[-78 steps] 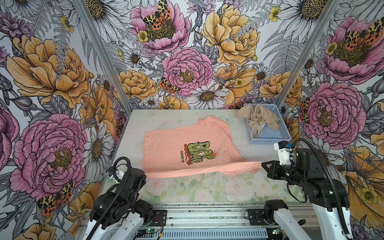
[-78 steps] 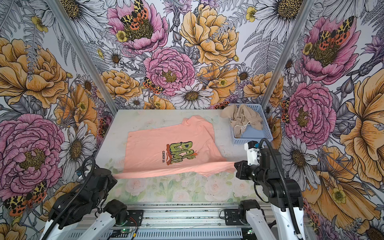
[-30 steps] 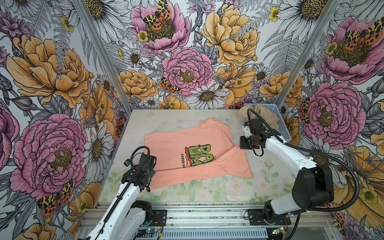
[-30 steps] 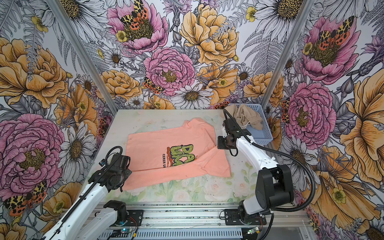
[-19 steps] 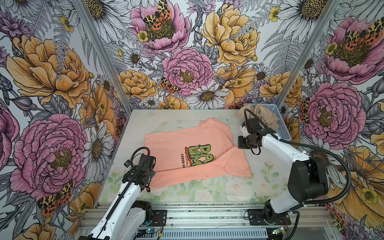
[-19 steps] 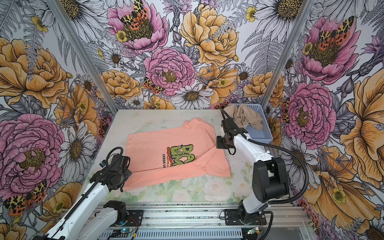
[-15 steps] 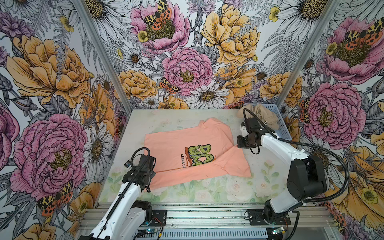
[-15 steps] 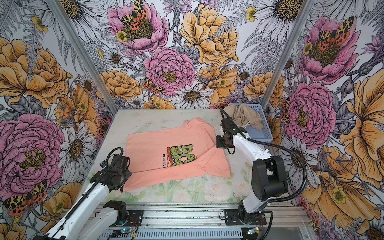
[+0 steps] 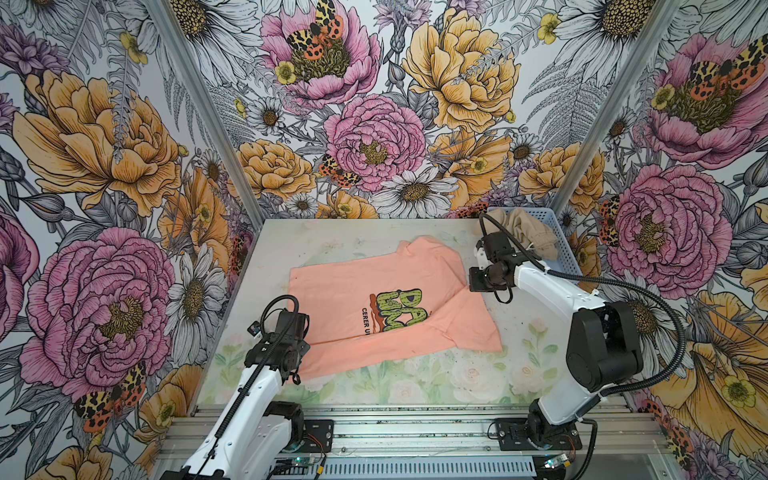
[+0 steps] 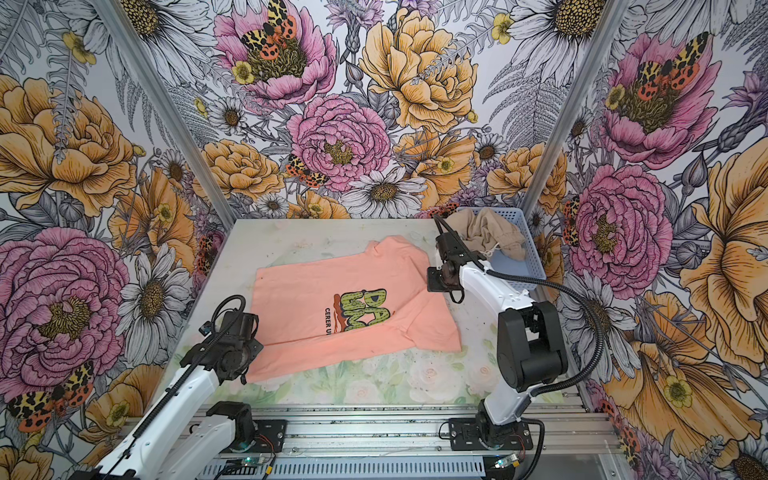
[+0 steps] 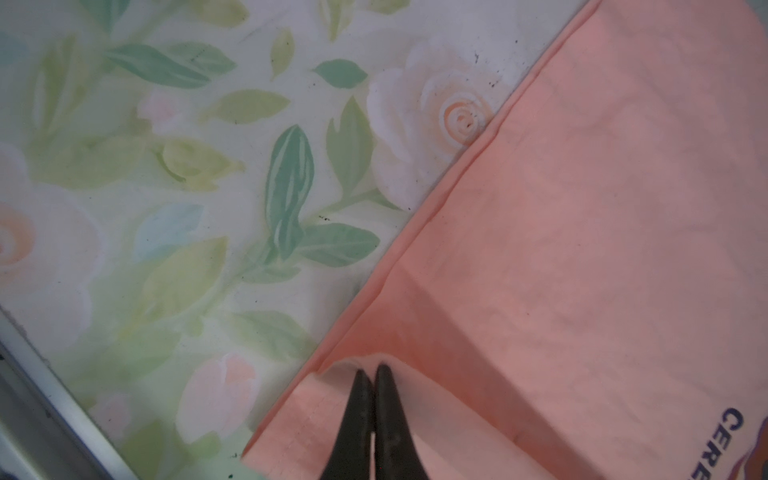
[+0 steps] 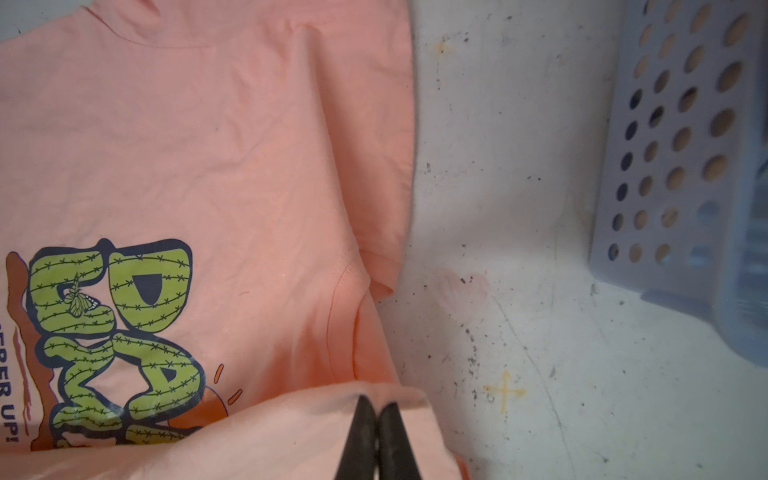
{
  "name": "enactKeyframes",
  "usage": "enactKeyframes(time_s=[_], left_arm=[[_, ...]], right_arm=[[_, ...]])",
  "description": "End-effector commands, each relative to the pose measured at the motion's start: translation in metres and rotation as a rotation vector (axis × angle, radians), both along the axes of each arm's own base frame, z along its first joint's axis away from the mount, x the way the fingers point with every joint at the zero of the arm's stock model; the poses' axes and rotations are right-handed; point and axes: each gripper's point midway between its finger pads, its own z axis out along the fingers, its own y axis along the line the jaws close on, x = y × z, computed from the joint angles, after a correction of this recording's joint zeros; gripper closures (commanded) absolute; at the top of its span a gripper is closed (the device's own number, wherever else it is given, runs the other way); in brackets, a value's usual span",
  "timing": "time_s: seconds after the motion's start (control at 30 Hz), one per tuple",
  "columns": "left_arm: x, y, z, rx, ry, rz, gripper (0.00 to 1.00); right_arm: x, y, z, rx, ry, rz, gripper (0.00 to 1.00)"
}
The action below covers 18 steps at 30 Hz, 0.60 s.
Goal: Fold and stack the mixed laundry pile
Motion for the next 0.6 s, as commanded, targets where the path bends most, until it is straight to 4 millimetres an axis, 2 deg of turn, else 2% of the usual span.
enactKeyframes(time_s=[0.0, 0.23, 0.27, 0.4, 0.57], left_arm=[[0.008, 0.000, 0.000, -0.001, -0.024, -0.014, 1.00], [0.010, 0.002, -0.008, 0.009, -0.007, -0.015, 1.00], [0.009, 0.003, -0.008, 0.012, -0.003, -0.012, 0.98], [0.008, 0.002, -0.004, 0.005, -0.015, -0.014, 0.55], [0.006, 0.001, 0.015, 0.022, -0.050, -0.028, 0.30]], right_arm=[[0.015, 0.002, 0.005, -0.022, -0.044, 0.005, 1.00], [0.018, 0.005, -0.009, -0.016, -0.013, 0.013, 1.00], [0.020, 0.006, -0.011, -0.013, -0.011, 0.017, 0.96], [0.025, 0.005, -0.003, -0.022, -0.031, 0.016, 0.67], [0.008, -0.001, 0.012, -0.020, -0.044, -0.002, 0.50]])
